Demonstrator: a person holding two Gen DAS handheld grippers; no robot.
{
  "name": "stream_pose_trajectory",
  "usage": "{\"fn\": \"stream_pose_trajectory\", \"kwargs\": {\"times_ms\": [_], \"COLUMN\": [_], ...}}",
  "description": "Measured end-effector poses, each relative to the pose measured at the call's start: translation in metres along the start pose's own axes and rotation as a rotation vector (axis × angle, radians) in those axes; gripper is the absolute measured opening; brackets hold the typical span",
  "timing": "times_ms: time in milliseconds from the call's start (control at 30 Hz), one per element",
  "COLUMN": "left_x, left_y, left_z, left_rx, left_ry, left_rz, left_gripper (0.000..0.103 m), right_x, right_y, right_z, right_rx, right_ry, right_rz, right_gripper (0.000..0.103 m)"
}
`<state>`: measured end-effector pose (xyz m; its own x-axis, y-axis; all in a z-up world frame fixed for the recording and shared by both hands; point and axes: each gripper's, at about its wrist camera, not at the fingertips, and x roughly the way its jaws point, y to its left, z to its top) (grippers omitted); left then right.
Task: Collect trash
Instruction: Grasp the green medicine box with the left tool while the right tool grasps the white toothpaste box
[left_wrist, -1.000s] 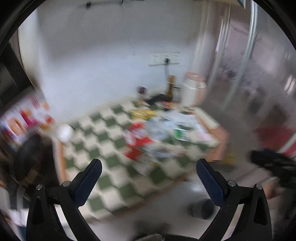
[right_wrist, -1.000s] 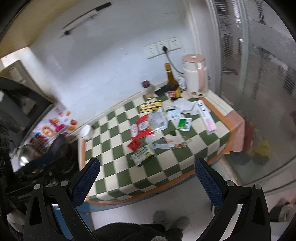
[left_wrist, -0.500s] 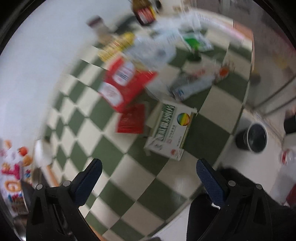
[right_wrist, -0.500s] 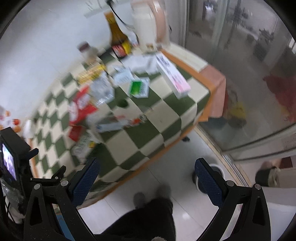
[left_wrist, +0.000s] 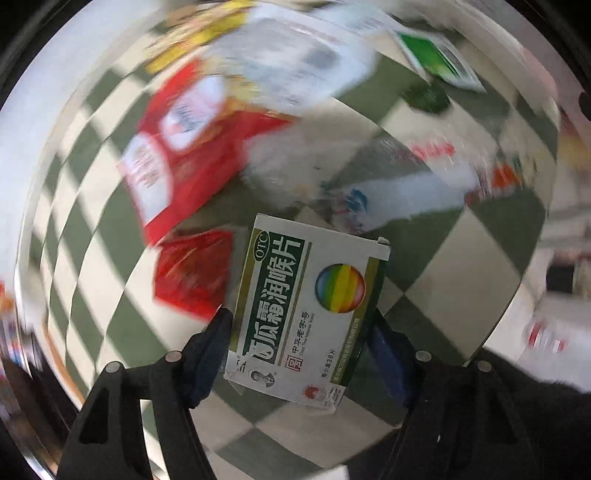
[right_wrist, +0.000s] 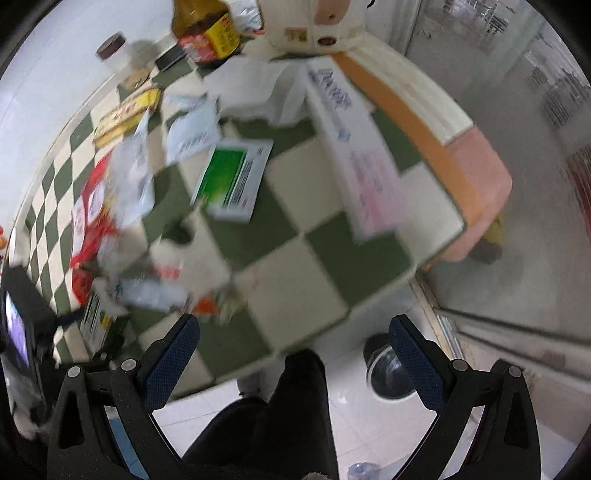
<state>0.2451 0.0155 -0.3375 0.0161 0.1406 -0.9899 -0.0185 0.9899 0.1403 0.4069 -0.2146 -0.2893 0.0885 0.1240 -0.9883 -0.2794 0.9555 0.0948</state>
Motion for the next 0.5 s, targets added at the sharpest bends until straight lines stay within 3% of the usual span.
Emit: {"fn": "stream_pose_trajectory", "kwargs": {"times_ms": [167, 267, 367, 400, 467, 500], "left_x": [-0.046, -0.052, -0.045, -0.041, -0.040, -0.041], "left_y": [0.021, 0.021, 0.021, 0.018, 0.017, 0.018], "left_z": [0.003, 0.023, 0.061, 0.072, 0.093, 0.100], "left_rx": [-0.355, -0.461, -0.462, -0.457, -0.453, -0.451], "left_ry": [-0.046, -0.073, -0.090, -0.093, -0.104, -0.109], "left_rz": [0.086, 0.124, 0.160, 0.170, 0.166, 0.162], "left_gripper": [0.070, 0.070, 0.070, 0.070, 0.069, 0.069], "right_x": [0.019, 0.051, 0.077, 0.082, 0.092, 0.094], "right_y": [-0.024, -0.032, -0.033, -0.033, -0.031, -0.031], "right_z": [0.063, 0.100, 0.125, 0.129, 0.136, 0.138], "right_rx": [0.036, 0.049, 0.060, 0.057, 0.047, 0.047], "right_ry": [-0.048, -0.027, 0.012, 0.023, 0.044, 0.049], "right_rz": [-0.079, -0.118, -0.080, -0.075, -0.078, -0.062], "right_gripper": [0.103, 0.103, 0.099, 0.093, 0.066, 0.057]}}
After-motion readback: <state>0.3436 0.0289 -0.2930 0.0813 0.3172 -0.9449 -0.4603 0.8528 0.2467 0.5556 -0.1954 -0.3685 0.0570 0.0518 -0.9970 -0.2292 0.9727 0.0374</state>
